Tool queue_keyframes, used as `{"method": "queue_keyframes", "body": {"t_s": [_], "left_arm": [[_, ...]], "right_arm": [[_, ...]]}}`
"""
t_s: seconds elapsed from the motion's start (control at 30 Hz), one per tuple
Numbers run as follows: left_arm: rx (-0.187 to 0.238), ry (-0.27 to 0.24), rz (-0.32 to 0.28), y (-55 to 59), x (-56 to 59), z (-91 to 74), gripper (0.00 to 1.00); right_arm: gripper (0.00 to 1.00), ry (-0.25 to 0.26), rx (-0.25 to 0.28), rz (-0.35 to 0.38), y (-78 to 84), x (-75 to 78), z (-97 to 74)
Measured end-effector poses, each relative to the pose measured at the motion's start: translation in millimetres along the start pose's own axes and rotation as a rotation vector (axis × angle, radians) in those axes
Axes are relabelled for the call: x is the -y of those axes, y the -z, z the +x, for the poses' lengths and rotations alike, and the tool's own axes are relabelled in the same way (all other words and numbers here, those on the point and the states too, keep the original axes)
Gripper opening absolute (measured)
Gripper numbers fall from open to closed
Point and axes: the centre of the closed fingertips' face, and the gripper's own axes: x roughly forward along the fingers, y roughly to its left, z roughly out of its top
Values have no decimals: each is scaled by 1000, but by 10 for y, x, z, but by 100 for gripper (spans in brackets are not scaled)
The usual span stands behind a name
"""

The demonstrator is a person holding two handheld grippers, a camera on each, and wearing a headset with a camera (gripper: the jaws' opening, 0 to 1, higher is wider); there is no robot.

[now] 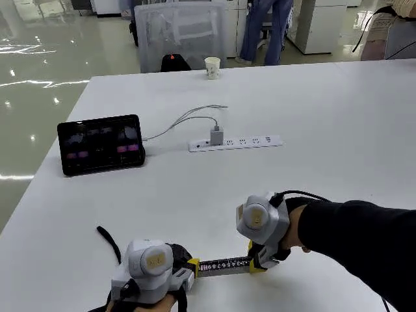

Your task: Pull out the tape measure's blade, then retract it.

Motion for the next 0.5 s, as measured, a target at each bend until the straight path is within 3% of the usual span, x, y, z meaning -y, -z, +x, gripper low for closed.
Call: {"method": "queue_keyframes", "body": {"t_s": [0.5], "left_arm": [[3,0,-1,-6,-2,1,62]], "right_arm": [[11,-2,0,1,-98,-1,31]]}}
